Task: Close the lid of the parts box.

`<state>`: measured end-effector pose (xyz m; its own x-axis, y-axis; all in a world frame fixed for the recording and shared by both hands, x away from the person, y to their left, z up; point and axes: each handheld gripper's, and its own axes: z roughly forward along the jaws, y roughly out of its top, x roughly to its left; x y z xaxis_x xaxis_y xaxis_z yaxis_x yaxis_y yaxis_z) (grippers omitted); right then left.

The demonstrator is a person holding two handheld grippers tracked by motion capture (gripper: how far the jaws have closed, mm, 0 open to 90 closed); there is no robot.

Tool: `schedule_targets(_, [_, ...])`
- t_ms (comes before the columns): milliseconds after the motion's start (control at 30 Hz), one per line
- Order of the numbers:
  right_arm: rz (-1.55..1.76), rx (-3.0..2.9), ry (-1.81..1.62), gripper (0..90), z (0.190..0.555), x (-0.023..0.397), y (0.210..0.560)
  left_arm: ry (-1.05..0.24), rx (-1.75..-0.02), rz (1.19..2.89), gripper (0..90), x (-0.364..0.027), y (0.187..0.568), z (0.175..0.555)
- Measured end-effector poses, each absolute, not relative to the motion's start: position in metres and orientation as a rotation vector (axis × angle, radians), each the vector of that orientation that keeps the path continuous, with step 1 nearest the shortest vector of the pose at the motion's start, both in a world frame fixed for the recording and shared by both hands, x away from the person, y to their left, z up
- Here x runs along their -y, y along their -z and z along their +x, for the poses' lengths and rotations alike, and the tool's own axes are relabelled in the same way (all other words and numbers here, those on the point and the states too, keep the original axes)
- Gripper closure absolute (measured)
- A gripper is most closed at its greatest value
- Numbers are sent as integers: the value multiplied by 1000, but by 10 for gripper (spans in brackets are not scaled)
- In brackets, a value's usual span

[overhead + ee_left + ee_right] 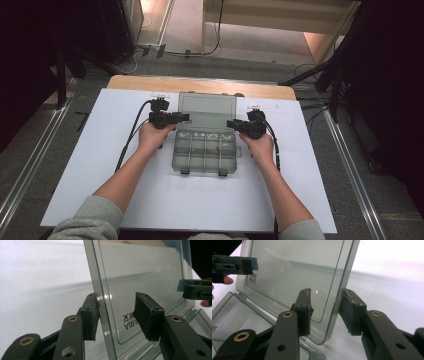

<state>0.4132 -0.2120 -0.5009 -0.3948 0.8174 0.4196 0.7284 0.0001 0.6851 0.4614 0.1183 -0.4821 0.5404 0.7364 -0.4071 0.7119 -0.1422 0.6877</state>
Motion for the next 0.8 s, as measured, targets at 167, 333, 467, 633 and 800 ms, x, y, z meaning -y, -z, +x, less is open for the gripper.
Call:
schedule_targets(167, [1672,-2146,-1370,576,417,210,499,-25,-1163,1868,548,-120,481,461])
schedule_targets(333, [1665,-2137,-1387,571,421,209,496,-43,-1146,1881,548,-120,479,460])
schedule_targets(467, [1647,-2143,-1389,582,420,210,492,-35,-1149,1878,545,-120,476,460])
schedule_targets(633, [1627,-2147,-1394,579,417,211,487,-44,-1111,1881,545,-121,471,457])
schedule_targets(800, [1604,-2136,-1411,560,415,212,481,-50,-1067,1881,545,-122,465,454])
